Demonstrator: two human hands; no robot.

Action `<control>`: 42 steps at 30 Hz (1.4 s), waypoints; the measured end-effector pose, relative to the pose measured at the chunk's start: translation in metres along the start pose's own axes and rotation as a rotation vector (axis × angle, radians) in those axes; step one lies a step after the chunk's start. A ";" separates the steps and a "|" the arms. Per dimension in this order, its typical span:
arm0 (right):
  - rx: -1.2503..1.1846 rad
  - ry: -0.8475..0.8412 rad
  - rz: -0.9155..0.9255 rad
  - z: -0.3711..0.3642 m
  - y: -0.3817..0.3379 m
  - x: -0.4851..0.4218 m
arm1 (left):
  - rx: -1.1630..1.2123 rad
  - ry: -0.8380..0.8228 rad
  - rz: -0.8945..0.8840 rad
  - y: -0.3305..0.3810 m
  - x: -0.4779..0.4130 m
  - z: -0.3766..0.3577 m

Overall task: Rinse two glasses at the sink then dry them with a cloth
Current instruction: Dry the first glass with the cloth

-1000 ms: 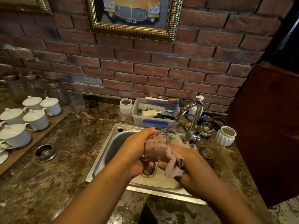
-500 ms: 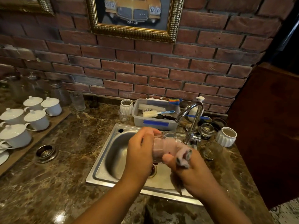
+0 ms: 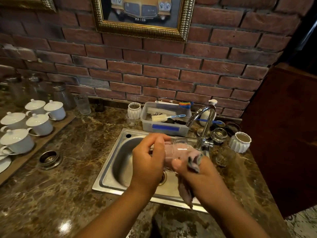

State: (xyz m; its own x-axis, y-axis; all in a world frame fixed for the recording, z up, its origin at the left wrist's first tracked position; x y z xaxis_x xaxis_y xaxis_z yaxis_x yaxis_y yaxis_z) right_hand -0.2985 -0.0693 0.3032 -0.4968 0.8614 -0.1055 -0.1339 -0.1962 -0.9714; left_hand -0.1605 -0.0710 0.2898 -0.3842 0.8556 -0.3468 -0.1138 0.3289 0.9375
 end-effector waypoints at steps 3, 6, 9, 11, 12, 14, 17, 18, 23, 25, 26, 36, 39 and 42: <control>-0.152 0.025 0.003 0.006 -0.001 0.002 | -0.190 -0.050 -0.302 0.004 0.004 -0.001; 0.047 -0.065 0.069 0.005 -0.005 -0.001 | -0.027 -0.043 0.038 0.003 0.004 -0.004; 0.373 -0.161 0.157 0.008 -0.005 -0.003 | 0.192 -0.088 0.673 -0.013 0.005 -0.010; 0.596 -0.211 0.232 0.013 -0.008 -0.002 | 0.358 -0.181 0.962 -0.014 0.008 -0.012; 0.688 -0.239 0.251 0.014 -0.010 -0.001 | 0.396 -0.204 1.014 -0.014 0.010 -0.013; 0.709 -0.267 0.259 0.016 -0.013 -0.001 | 0.377 -0.154 0.992 -0.016 0.013 -0.013; 0.495 -0.245 0.208 0.011 -0.017 -0.004 | 0.225 0.029 0.740 -0.014 0.008 -0.010; 0.405 -0.238 0.153 0.009 -0.016 -0.005 | 0.165 0.068 0.614 -0.009 0.006 -0.007; -0.011 -0.131 -0.014 0.008 -0.013 -0.003 | -0.105 0.033 -0.065 0.015 0.008 0.001; -0.155 -0.045 -0.091 0.013 -0.005 -0.001 | -0.270 -0.025 -0.355 0.019 0.011 0.000; -0.228 -0.012 -0.126 0.016 -0.001 -0.001 | -0.337 -0.048 -0.462 0.018 0.013 -0.001; 0.198 -0.228 0.004 0.037 -0.023 -0.007 | -0.200 -0.551 0.149 -0.004 0.009 -0.011; 0.319 -0.321 -0.002 0.044 -0.033 -0.006 | -0.037 -0.803 0.410 -0.008 0.010 -0.018; 0.326 -0.374 -0.050 0.047 -0.037 -0.004 | 0.249 -0.994 0.679 -0.009 0.022 -0.023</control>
State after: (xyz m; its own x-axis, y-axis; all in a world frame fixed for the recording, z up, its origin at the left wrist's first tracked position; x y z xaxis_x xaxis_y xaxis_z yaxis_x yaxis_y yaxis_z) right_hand -0.3318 -0.0875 0.3498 -0.7482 0.6585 0.0811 -0.3971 -0.3466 -0.8498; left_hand -0.1894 -0.0641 0.2740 0.5803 0.7794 0.2361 0.0567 -0.3278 0.9430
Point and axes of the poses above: each hand's wrist, its own x-axis away from the middle knuckle, its own z-axis out of the back of the hand, y = z × x, the point moved 5 cm from there along -x, towards the middle knuckle, and after that the axes turned 4 degrees about z, right-handed, at the moved point
